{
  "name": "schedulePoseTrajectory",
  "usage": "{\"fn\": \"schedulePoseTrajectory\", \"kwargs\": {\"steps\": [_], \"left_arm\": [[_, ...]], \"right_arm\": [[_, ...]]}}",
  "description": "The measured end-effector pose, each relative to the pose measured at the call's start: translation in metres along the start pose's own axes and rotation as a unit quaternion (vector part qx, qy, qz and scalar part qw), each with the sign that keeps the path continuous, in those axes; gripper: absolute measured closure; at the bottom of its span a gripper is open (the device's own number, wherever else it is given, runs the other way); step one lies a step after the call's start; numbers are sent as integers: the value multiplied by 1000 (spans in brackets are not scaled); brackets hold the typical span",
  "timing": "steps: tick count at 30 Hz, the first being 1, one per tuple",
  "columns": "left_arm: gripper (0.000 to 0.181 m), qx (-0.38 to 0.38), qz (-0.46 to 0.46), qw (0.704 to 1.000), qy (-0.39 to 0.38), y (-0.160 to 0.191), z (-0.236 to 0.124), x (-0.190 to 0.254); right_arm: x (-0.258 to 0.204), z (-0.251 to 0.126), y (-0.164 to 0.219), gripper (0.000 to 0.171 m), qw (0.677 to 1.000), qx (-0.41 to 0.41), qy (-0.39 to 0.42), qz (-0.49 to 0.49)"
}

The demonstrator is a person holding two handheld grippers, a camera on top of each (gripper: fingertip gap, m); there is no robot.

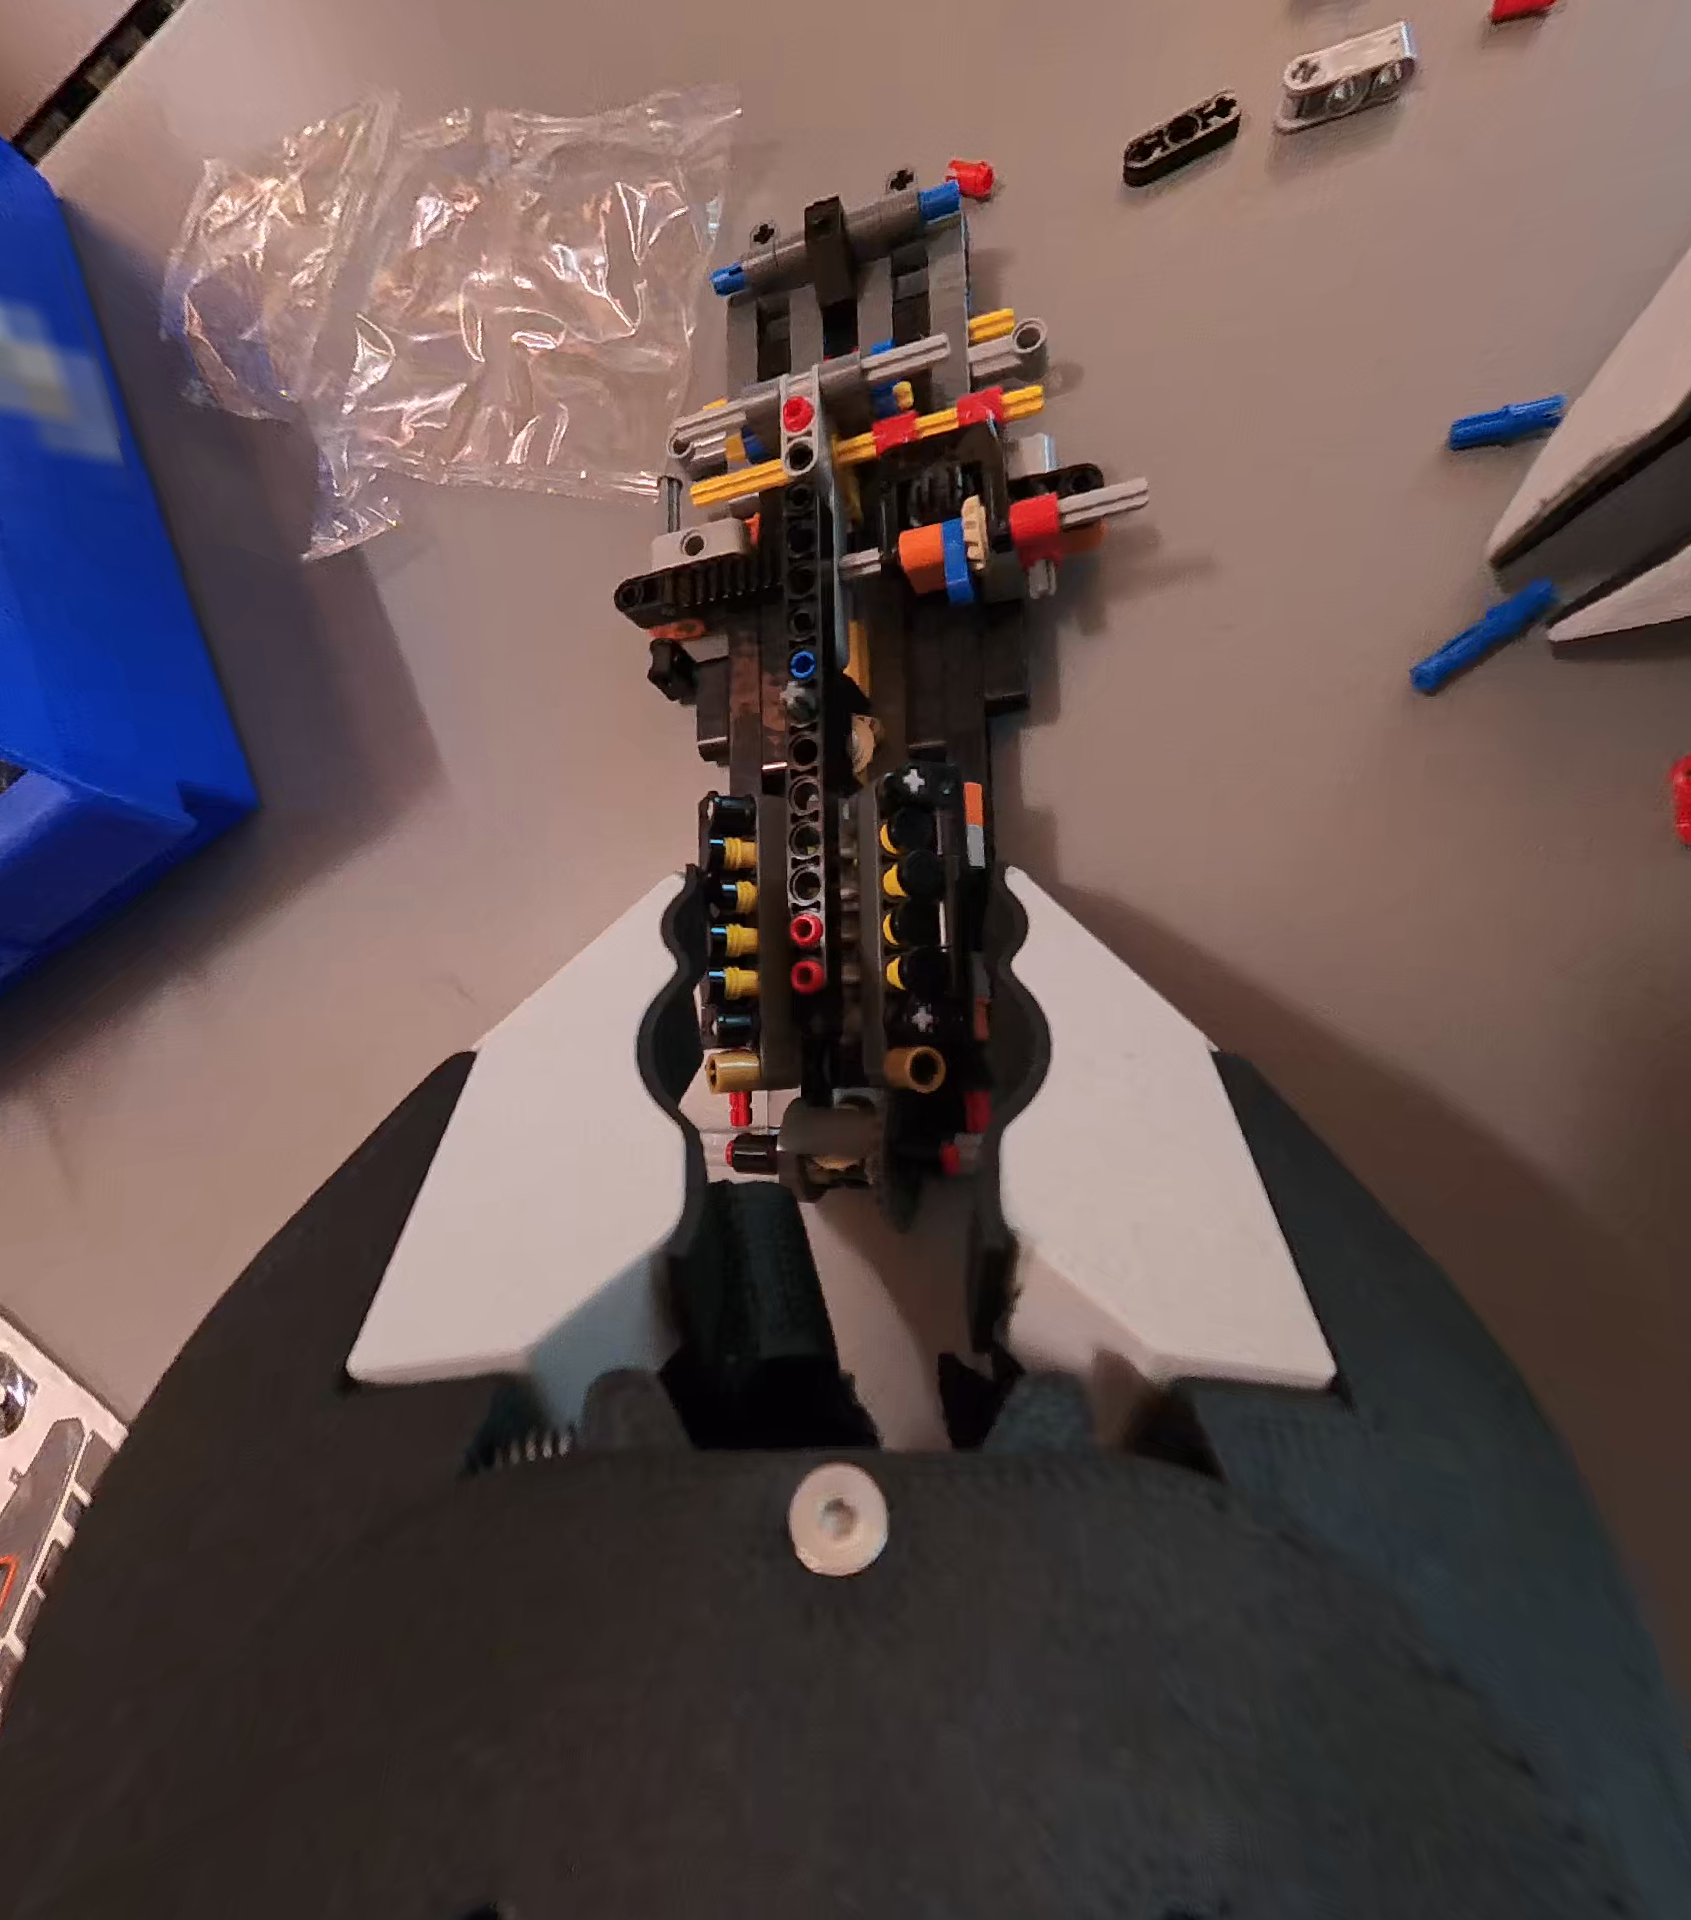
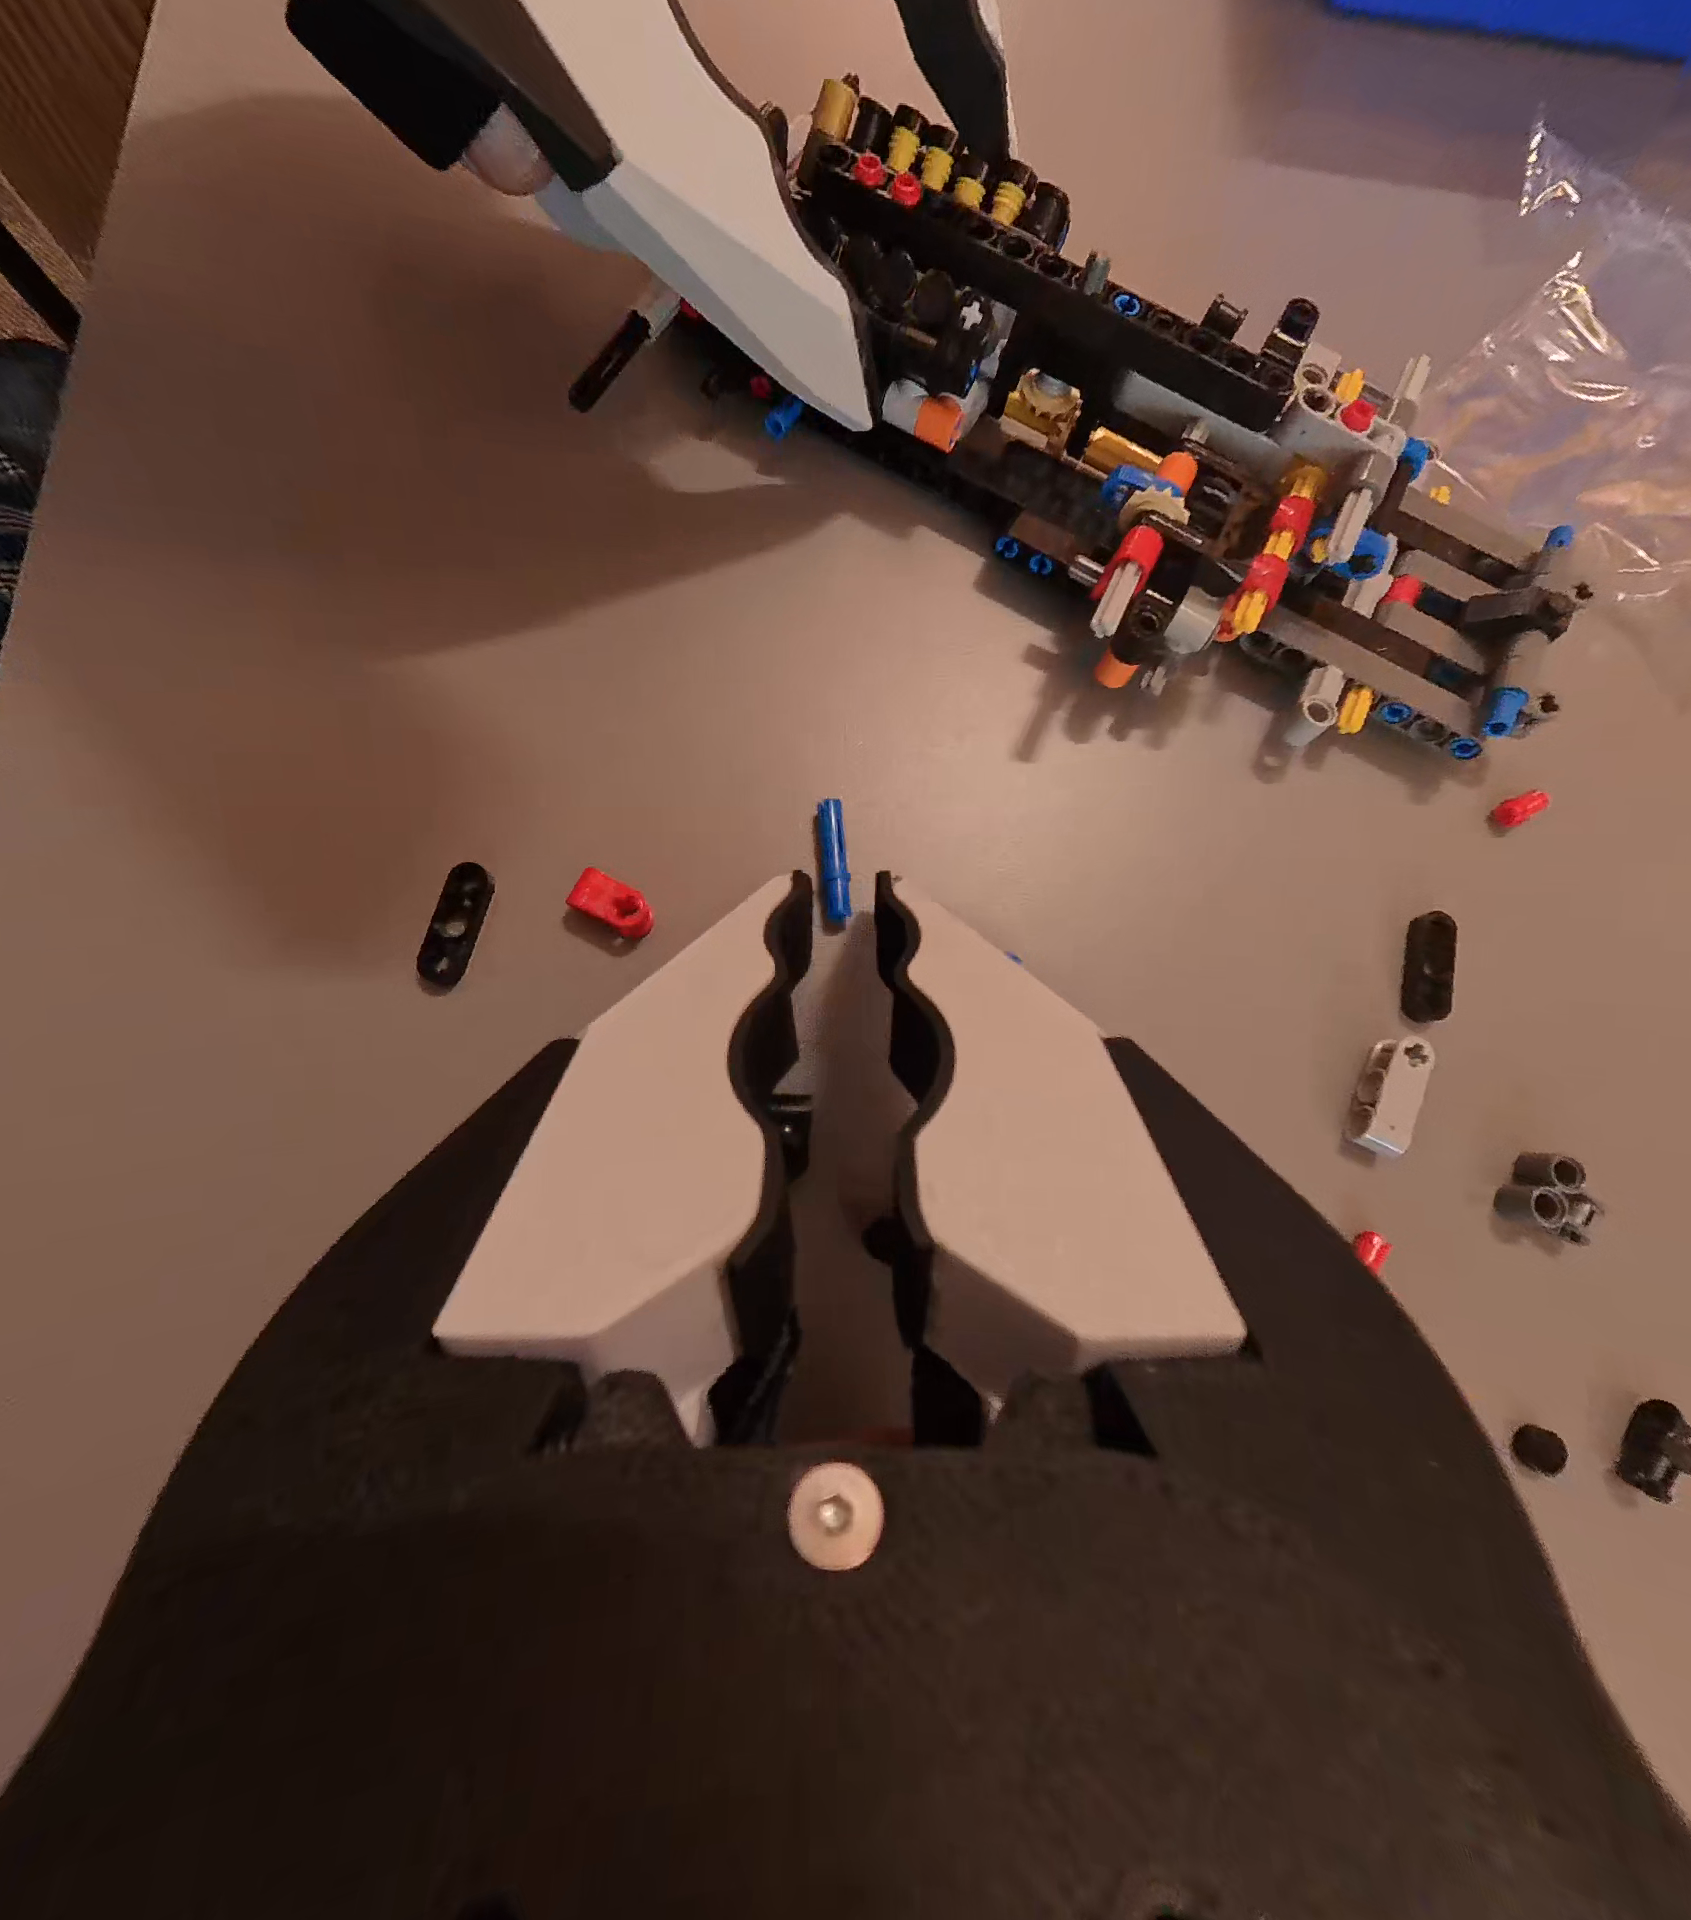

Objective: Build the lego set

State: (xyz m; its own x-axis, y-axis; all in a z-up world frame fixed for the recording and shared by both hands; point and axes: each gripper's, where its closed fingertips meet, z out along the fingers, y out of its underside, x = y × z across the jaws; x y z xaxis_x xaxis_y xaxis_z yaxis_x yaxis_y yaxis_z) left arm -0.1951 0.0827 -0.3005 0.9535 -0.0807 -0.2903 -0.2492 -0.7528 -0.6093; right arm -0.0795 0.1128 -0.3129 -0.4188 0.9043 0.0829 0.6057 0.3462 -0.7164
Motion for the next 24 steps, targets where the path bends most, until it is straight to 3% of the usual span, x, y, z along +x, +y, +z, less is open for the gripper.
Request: {"fn": "schedulePoseTrajectory", "kwargs": {"steps": [1,24], "left_arm": [[129,1,-1,1000,0,0,0,0],[131,-1,-20,1000,11,2,-5,3]], "right_arm": [[0,-1,0,160,1000,1,1,-1],[43,-36,2,157,996,47,41,62]]}}
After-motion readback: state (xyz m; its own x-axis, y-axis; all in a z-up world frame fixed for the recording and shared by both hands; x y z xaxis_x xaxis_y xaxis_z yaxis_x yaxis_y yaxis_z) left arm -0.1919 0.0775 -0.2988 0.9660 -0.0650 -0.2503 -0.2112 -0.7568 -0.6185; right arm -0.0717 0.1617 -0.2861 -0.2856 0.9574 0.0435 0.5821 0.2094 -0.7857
